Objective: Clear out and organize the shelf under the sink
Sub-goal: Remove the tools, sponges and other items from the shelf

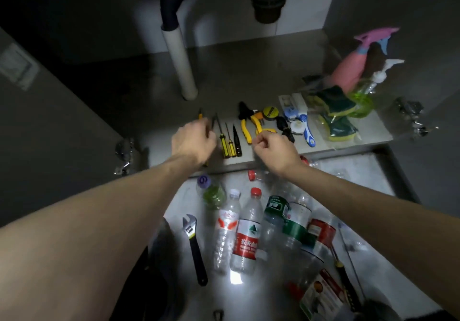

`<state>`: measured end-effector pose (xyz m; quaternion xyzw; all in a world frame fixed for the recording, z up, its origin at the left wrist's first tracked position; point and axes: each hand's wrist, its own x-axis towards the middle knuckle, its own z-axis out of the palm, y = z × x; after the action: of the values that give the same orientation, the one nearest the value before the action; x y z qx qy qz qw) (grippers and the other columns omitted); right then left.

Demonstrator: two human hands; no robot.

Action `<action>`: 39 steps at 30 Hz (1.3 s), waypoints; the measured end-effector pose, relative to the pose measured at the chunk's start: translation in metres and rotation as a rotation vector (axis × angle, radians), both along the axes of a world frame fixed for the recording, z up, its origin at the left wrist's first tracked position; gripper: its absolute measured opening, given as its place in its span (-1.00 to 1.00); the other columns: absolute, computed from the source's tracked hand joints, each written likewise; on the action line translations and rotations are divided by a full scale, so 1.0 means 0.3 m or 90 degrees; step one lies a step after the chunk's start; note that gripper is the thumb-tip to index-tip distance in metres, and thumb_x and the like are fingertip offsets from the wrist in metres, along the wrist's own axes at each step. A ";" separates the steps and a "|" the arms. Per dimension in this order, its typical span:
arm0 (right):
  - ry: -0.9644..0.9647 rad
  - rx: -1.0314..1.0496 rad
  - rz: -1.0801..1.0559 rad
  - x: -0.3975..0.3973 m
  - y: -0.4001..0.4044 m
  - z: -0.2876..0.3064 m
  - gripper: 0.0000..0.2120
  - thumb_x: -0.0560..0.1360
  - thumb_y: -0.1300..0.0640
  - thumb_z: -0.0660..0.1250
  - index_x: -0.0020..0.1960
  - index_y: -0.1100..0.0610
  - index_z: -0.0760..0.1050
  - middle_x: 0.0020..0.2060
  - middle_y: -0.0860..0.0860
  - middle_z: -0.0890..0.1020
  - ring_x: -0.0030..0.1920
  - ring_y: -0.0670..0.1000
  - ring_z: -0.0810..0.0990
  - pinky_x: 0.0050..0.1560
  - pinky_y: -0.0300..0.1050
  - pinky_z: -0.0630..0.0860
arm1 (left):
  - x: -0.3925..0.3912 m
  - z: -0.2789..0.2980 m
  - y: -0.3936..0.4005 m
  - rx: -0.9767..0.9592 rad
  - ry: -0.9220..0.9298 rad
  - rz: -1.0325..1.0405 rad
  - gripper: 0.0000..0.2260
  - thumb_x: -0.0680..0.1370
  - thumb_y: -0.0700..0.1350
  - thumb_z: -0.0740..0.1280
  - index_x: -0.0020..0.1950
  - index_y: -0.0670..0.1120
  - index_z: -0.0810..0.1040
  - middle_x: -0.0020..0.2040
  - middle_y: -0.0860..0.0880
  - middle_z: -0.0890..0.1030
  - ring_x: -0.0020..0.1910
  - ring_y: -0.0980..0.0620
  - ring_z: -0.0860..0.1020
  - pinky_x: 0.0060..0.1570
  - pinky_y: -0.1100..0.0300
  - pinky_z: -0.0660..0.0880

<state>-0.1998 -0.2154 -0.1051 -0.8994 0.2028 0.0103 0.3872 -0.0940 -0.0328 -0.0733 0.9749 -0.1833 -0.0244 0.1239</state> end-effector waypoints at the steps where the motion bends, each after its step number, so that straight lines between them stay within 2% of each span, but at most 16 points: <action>1: 0.014 -0.010 0.023 0.047 0.014 -0.002 -0.84 0.57 0.07 0.24 0.02 0.01 0.60 -0.09 -0.01 0.68 -0.01 0.08 0.62 0.04 0.07 0.59 | 0.047 -0.018 0.013 0.025 0.039 0.021 -0.77 0.58 0.02 0.22 0.13 -0.02 0.57 0.09 -0.15 0.65 0.08 -0.22 0.60 0.01 0.02 0.55; 4: 0.062 -0.059 0.095 0.168 0.059 -0.024 -0.79 0.57 0.00 0.31 0.14 0.05 0.60 -0.02 0.04 0.67 0.05 0.13 0.61 -0.04 -0.02 0.54 | 0.152 -0.104 0.052 0.041 0.115 0.093 -0.76 0.56 0.03 0.28 0.13 -0.03 0.61 0.12 -0.15 0.65 0.13 -0.21 0.59 -0.01 0.08 0.51; 6: 0.083 -0.117 0.135 0.228 0.092 -0.047 -0.75 0.56 -0.06 0.34 0.15 0.06 0.58 -0.02 0.07 0.66 0.06 0.14 0.60 -0.04 -0.01 0.55 | 0.198 -0.163 0.071 0.000 0.166 0.147 -0.79 0.55 0.06 0.32 0.07 -0.01 0.62 0.08 -0.14 0.65 0.11 -0.20 0.59 -0.05 0.11 0.46; 9: 0.073 -0.240 0.140 0.283 0.139 -0.095 -0.67 0.55 -0.15 0.33 0.13 0.09 0.55 -0.02 0.09 0.64 0.05 0.17 0.60 -0.13 -0.03 0.49 | 0.259 -0.238 0.074 -0.071 0.223 0.195 -0.76 0.54 0.09 0.36 0.07 -0.04 0.62 0.10 -0.14 0.65 0.14 -0.18 0.59 0.13 0.05 0.52; 13: 0.092 -0.357 0.111 0.308 0.191 -0.148 -0.69 0.52 -0.19 0.35 -0.01 0.05 0.50 -0.11 0.07 0.60 -0.06 0.16 0.58 -0.24 -0.05 0.33 | 0.309 -0.295 0.034 -0.112 0.252 0.210 -0.64 0.52 0.21 0.37 -0.22 -0.07 0.52 -0.17 -0.07 0.59 0.01 -0.15 0.59 -0.02 0.11 0.47; 14: 0.105 -0.362 0.103 0.312 0.196 -0.155 -0.72 0.51 -0.16 0.35 -0.09 0.06 0.45 -0.18 0.06 0.56 -0.10 0.15 0.56 -0.27 -0.06 0.31 | 0.318 -0.302 0.020 -0.112 0.254 0.206 -0.64 0.51 0.23 0.38 -0.22 -0.07 0.53 -0.17 -0.08 0.60 0.00 -0.15 0.59 -0.02 0.11 0.49; 17: 0.130 -0.263 0.051 0.296 0.192 -0.153 -0.72 0.42 -0.05 0.37 -0.30 0.11 0.39 -0.37 0.01 0.47 -0.21 0.13 0.55 -0.39 -0.13 0.27 | 0.335 -0.315 -0.006 -0.098 0.262 0.209 -0.64 0.50 0.17 0.40 0.01 -0.13 0.65 0.01 -0.17 0.67 0.06 -0.18 0.62 0.01 0.08 0.53; 20: 0.117 -0.103 -0.017 0.226 0.172 -0.134 -0.75 0.36 0.02 0.41 -0.39 0.12 0.47 -0.46 0.04 0.51 -0.33 0.12 0.55 -0.45 -0.14 0.31 | 0.349 -0.306 -0.002 -0.124 0.278 0.258 -0.65 0.51 0.08 0.39 0.08 -0.19 0.63 0.08 -0.23 0.66 0.09 -0.21 0.62 0.01 0.05 0.56; 21: 0.105 -0.050 -0.042 0.192 0.166 -0.127 -0.77 0.37 0.04 0.42 -0.37 0.14 0.51 -0.44 0.08 0.55 -0.31 0.12 0.57 -0.42 -0.11 0.41 | 0.353 -0.295 0.002 -0.142 0.283 0.274 -0.65 0.53 0.05 0.38 0.12 -0.22 0.62 0.12 -0.25 0.64 0.11 -0.23 0.61 0.04 0.02 0.57; 23: 0.063 0.038 -0.087 0.112 0.150 -0.113 -0.82 0.40 0.05 0.44 -0.24 0.17 0.58 -0.29 0.10 0.65 -0.19 0.09 0.63 -0.18 -0.01 0.60 | 0.353 -0.263 0.001 -0.210 0.307 0.294 -0.66 0.57 -0.05 0.34 0.20 -0.30 0.58 0.16 -0.29 0.61 0.12 -0.28 0.62 0.07 -0.09 0.60; 25: 0.035 0.107 -0.107 0.023 0.130 -0.092 -0.85 0.45 0.06 0.45 -0.15 0.13 0.56 -0.24 0.04 0.65 -0.15 0.05 0.64 -0.03 0.06 0.64 | 0.334 -0.215 -0.008 -0.276 0.309 0.308 -0.69 0.63 -0.15 0.22 0.26 -0.34 0.52 0.21 -0.33 0.58 0.13 -0.31 0.61 0.10 -0.17 0.59; 28: 0.030 0.167 -0.096 -0.128 0.098 -0.047 -0.87 0.47 0.07 0.42 -0.14 0.10 0.50 -0.37 0.01 0.60 -0.32 -0.02 0.60 -0.10 0.11 0.66 | 0.257 -0.107 -0.042 -0.270 0.263 0.305 -0.69 0.68 -0.18 0.11 0.37 -0.30 0.37 0.32 -0.32 0.49 0.31 -0.25 0.49 0.29 0.02 0.43; 31: 0.088 0.145 -0.064 -0.290 0.075 0.003 -0.83 0.45 0.06 0.43 -0.15 0.07 0.45 -0.45 -0.05 0.54 -0.48 -0.10 0.52 -0.32 0.01 0.63 | 0.135 0.000 -0.081 -0.268 0.194 0.254 -0.67 0.68 -0.18 0.10 0.42 -0.25 0.28 0.33 -0.32 0.48 0.33 -0.28 0.46 0.29 -0.02 0.37; 34: 0.116 0.137 -0.075 -0.439 0.066 0.043 -0.68 0.33 -0.12 0.34 -0.07 0.09 0.48 -0.36 0.09 0.65 -0.44 0.10 0.65 -0.41 0.05 0.63 | -0.016 0.050 -0.124 -0.297 0.156 0.132 -0.70 0.68 -0.04 0.11 0.32 -0.20 0.35 0.24 -0.33 0.53 0.23 -0.33 0.51 0.15 -0.07 0.43; 36: 0.117 0.155 -0.135 -0.537 0.052 0.045 -0.61 0.25 -0.16 0.31 -0.06 0.08 0.50 -0.38 0.12 0.67 -0.44 0.17 0.66 -0.44 0.05 0.62 | -0.140 0.055 -0.145 -0.291 0.138 -0.001 -0.71 0.66 0.12 0.11 0.16 -0.10 0.36 0.07 -0.25 0.57 0.07 -0.28 0.53 -0.03 -0.06 0.43; 39: 0.141 0.172 -0.225 -0.711 0.023 0.012 -0.60 0.23 -0.14 0.35 -0.08 0.10 0.51 -0.42 0.07 0.66 -0.43 0.14 0.64 -0.40 0.05 0.60 | -0.361 0.020 -0.151 -0.237 0.105 -0.251 -0.77 0.66 0.21 0.03 0.04 0.08 0.29 -0.20 0.03 0.50 -0.23 -0.10 0.49 -0.26 0.01 0.40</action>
<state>-0.4132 -0.2086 -0.1015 -0.7834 0.3949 0.0679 0.4751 -0.2022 -0.0780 -0.0671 0.8755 -0.3602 -0.0932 0.3084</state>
